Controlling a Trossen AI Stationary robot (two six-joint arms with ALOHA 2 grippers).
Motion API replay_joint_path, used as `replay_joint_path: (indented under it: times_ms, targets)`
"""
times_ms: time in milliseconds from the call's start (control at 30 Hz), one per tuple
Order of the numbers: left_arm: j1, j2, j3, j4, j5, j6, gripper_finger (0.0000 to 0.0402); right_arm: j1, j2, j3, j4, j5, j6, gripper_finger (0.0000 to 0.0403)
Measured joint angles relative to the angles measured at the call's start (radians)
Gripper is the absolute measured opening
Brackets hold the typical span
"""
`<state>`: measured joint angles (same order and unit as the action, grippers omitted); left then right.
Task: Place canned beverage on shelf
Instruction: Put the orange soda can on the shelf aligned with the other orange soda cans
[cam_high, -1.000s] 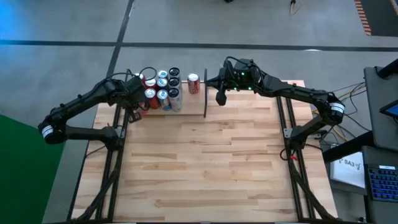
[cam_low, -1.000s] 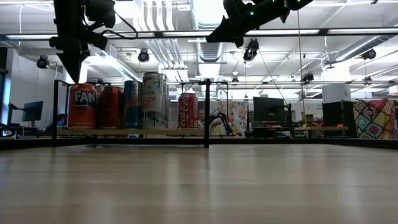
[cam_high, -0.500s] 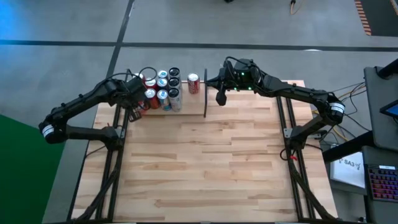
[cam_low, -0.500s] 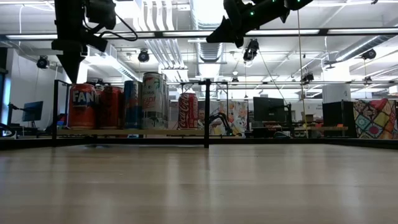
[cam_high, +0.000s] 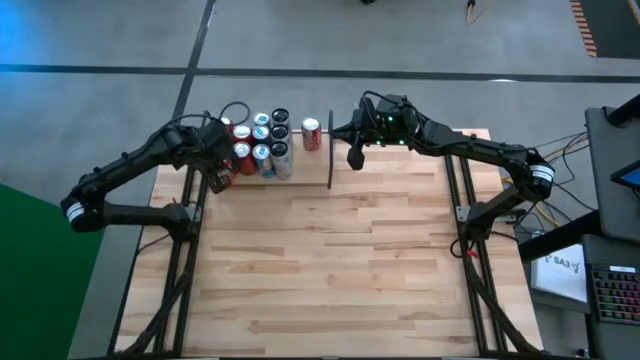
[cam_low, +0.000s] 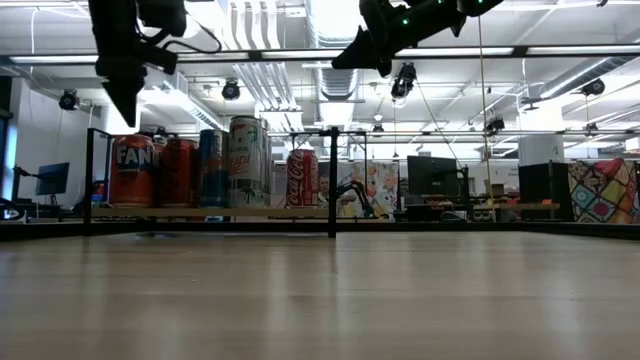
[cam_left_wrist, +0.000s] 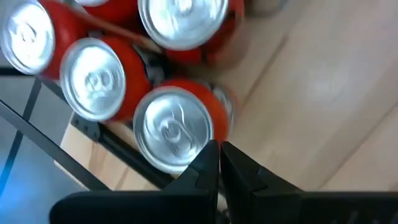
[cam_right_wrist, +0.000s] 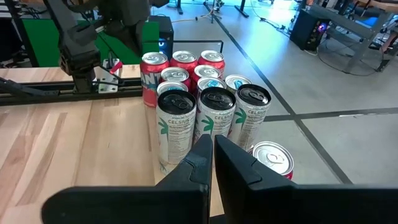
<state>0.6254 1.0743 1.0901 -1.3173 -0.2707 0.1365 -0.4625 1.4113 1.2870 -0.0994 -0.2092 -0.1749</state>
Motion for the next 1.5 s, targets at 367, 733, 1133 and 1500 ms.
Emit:
replay_joint_path:
  times_ms: [367,733,1133,1500]
  targets:
    - [0.013,0.044,0.021,0.102,-0.078,0.038,0.0000,0.000,0.000,0.000,0.000,0.000,0.002,0.0009]
    - [0.031,0.101,0.020,0.106,-0.087,0.069,0.0000,0.000,0.000,0.000,-0.002,0.000,0.002,0.0009]
    - [0.031,0.102,0.013,0.105,-0.086,0.066,0.0000,0.000,0.000,0.000,-0.014,0.000,0.002,0.0009]
    - [0.031,0.100,-0.006,0.109,-0.089,0.065,0.0000,0.000,0.000,0.000,-0.023,0.000,0.001,0.0009]
